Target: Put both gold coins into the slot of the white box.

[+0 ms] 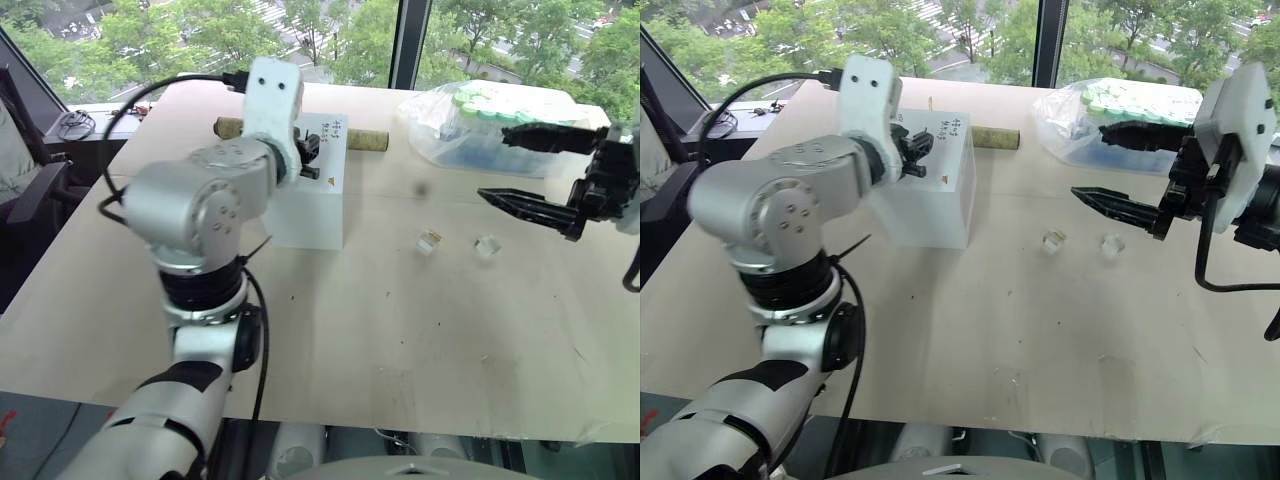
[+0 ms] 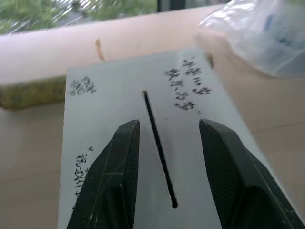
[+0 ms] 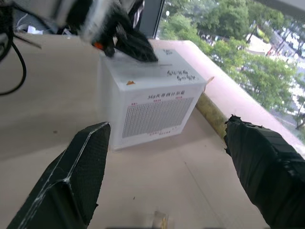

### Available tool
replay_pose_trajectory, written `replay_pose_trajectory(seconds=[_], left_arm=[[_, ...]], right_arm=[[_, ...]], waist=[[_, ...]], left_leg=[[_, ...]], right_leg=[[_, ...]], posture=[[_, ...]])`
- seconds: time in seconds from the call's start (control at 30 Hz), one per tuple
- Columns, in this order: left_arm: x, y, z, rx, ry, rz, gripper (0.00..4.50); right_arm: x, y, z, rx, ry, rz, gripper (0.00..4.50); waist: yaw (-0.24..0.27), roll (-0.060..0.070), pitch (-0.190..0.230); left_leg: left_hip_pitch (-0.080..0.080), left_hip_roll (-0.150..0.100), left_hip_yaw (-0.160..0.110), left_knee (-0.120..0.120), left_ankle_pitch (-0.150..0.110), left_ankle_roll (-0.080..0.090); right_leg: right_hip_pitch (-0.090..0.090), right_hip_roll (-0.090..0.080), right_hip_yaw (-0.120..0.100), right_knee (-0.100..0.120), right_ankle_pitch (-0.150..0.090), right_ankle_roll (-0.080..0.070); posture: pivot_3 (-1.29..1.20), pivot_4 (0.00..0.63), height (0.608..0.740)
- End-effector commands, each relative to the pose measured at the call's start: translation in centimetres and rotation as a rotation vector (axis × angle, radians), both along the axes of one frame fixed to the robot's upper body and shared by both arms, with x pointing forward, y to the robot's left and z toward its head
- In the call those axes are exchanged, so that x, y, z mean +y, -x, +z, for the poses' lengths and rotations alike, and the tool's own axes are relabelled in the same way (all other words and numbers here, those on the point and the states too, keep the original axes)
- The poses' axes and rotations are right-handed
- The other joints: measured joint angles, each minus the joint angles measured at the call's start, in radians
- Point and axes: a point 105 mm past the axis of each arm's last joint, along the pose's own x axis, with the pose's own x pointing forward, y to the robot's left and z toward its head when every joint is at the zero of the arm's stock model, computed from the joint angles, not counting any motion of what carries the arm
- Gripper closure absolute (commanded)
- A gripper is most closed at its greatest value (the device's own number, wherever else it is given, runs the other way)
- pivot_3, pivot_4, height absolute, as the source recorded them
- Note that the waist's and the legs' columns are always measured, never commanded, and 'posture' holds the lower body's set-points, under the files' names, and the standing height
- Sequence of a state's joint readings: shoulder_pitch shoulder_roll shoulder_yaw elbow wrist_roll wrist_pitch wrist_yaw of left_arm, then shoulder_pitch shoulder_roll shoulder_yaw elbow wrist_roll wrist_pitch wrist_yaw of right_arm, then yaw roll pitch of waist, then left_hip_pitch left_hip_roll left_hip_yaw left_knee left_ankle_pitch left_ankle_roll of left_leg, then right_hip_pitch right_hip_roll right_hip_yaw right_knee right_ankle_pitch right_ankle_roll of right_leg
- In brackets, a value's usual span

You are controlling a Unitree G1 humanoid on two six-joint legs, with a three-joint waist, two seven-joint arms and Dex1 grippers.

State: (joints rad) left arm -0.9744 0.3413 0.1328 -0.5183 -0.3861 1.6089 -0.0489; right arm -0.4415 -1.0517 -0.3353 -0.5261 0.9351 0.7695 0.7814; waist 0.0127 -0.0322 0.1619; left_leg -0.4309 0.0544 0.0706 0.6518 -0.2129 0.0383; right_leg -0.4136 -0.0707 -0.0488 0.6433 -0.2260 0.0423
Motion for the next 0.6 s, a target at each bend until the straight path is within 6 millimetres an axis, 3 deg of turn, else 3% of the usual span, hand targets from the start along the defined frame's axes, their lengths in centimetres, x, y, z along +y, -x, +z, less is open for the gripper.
replay_pose_trajectory(seconds=[0.03,0.17,0.27,0.37,0.43,0.47,0.53,0.6], left_arm=[[-0.6,3.9,2.7,-0.247,0.003,-0.266,2.44],[-0.4,8.2,0.7,-0.187,0.15,-0.619,2.44],[0.4,10.8,-2.7,-0.07,0.075,-0.77,2.44],[0.5,12.8,-4.2,0.008,0.119,-0.929,1.6],[0.6,12.6,-5.4,0.008,0.056,-0.942,0.73],[0.5,12.7,-5.8,0.007,0.033,-0.949,0.09],[0.7,12.2,-6.0,-0.001,0.032,-0.943,0.0],[0.5,11.7,-5.9,-0.005,0.063,-0.953,0.0]], right_arm=[[0.0,0.1,-0.7,-0.011,0.043,-0.048,0.36],[0.2,-1.0,-3.7,0.121,0.02,-0.117,0.36],[-0.3,-3.1,-6.9,0.208,0.031,-0.248,0.36],[-0.4,-4.9,-9.9,0.25,0.05,-0.344,0.36],[-0.3,-5.8,-11.6,0.278,0.048,-0.39,0.89],[-0.4,-6.0,-12.0,0.286,0.045,-0.404,1.48],[-0.1,-6.5,-12.6,0.274,0.061,-0.418,1.95],[0.0,-7.2,-13.1,0.26,0.077,-0.449,2.93]], waist=[[-0.001,0.0,0.0],[0.005,0.0,0.0],[-0.004,0.0,-0.002],[0.0,0.0,-0.001],[0.004,0.0,-0.002],[0.004,0.0,-0.002],[0.006,0.001,-0.001],[0.004,0.001,-0.001]], left_leg=[[0.0,0.0,0.0,0.0,0.0,0.0],[0.0,0.001,0.001,0.001,0.002,-0.003],[0.002,0.0,0.001,0.002,0.0,0.0],[0.002,0.0,0.002,0.002,0.0,0.0],[0.002,0.0,0.001,0.003,0.0,0.0],[0.002,0.0,0.002,0.003,0.0,0.0],[0.0,-0.001,0.001,0.003,0.0,0.0],[0.001,-0.002,0.001,0.003,0.0,0.001]], right_leg=[[0.0,0.0,0.0,0.0,0.0,0.0],[0.0,0.0,0.0,0.0,0.0,0.0],[0.001,-0.001,0.0,0.001,0.0,-0.001],[0.001,0.0,0.002,0.002,-0.002,-0.004],[0.0,0.0,0.001,0.003,-0.002,-0.005],[0.001,0.0,0.001,0.003,-0.002,-0.005],[0.0,0.0,0.002,0.003,-0.002,-0.005],[0.0,0.0,0.004,0.003,-0.002,-0.005]], posture=[[0.0,0.15,0.74],[0.0,0.15,0.74],[0.0,0.15,0.74],[0.0,0.15,0.74],[0.0,0.15,0.74],[0.0,0.15,0.74],[0.0,0.15,0.74],[0.0,0.15,0.74]])
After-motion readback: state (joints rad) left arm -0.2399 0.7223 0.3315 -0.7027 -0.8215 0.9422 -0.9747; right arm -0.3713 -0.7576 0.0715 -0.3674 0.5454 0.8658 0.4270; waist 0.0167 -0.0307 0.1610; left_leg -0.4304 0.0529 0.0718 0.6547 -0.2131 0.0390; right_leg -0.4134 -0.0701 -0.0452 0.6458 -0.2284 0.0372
